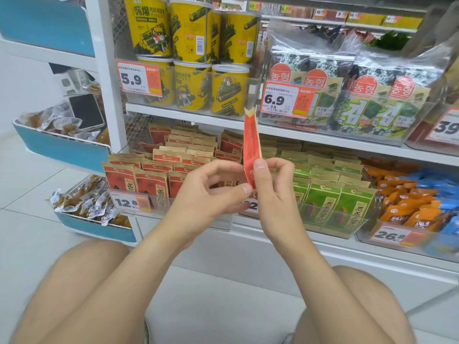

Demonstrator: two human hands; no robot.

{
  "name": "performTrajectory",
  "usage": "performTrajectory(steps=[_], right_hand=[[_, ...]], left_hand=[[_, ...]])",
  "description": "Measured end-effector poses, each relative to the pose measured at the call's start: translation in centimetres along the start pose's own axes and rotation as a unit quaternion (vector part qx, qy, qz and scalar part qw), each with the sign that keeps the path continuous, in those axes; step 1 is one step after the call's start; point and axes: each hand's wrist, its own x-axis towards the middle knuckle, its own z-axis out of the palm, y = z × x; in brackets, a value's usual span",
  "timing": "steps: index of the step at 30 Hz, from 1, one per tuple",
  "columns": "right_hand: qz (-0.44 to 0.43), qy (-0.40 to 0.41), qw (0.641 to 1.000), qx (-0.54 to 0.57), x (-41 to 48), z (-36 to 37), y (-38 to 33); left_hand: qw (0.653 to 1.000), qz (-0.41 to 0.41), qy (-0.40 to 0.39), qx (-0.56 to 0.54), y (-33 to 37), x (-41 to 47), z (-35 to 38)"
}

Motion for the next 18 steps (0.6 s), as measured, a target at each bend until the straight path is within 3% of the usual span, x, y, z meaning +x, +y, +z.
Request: performTrajectory(steps=[10, 18], right_hand=[[-0.029, -0.024, 0.995, -0.097, 0.4, -0.3, 1.4], [0.026, -0.048, 0.999, -0.003, 0.8, 0.1, 1.9]], left_hand=[[1.0, 0.002, -0.024, 0.011, 0.1, 0.3, -1.3], [0.999, -0.021, -0.008, -0.027, -0.1, 0.3, -1.3]])
